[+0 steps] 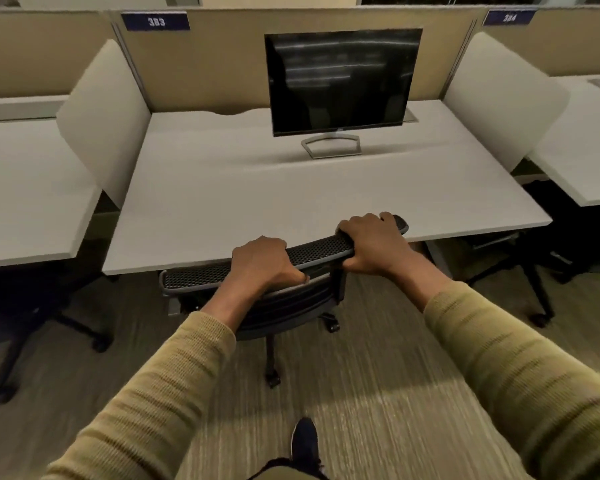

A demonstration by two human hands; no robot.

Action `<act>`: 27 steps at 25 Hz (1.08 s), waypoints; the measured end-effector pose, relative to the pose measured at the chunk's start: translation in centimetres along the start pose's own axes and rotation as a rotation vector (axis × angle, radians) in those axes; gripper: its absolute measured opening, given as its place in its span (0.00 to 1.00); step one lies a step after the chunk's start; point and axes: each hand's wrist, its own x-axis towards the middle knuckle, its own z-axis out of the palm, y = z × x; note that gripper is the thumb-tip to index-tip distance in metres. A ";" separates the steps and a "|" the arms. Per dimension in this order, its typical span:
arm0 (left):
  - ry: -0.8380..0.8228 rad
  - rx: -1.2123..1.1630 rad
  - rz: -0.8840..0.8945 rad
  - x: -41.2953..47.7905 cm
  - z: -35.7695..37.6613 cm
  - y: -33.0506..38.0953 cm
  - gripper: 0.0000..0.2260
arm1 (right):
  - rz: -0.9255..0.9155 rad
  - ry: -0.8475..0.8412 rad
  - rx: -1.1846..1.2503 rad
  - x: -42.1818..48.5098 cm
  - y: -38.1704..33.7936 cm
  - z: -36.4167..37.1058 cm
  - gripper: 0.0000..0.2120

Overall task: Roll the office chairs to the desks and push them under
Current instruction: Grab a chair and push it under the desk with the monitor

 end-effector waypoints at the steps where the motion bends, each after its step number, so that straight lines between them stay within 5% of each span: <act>1: -0.001 0.010 0.008 0.1 0.1 0.5 0.23 | -0.008 0.027 -0.002 -0.2 0.2 0.3 0.19; 17: 0.244 0.061 0.083 -8.9 4.6 7.4 0.18 | -0.115 0.058 0.029 -10.8 4.2 2.3 0.22; 27: 0.288 0.093 0.200 -10.1 6.3 16.6 0.15 | -0.105 0.290 -0.017 -17.6 12.5 2.0 0.19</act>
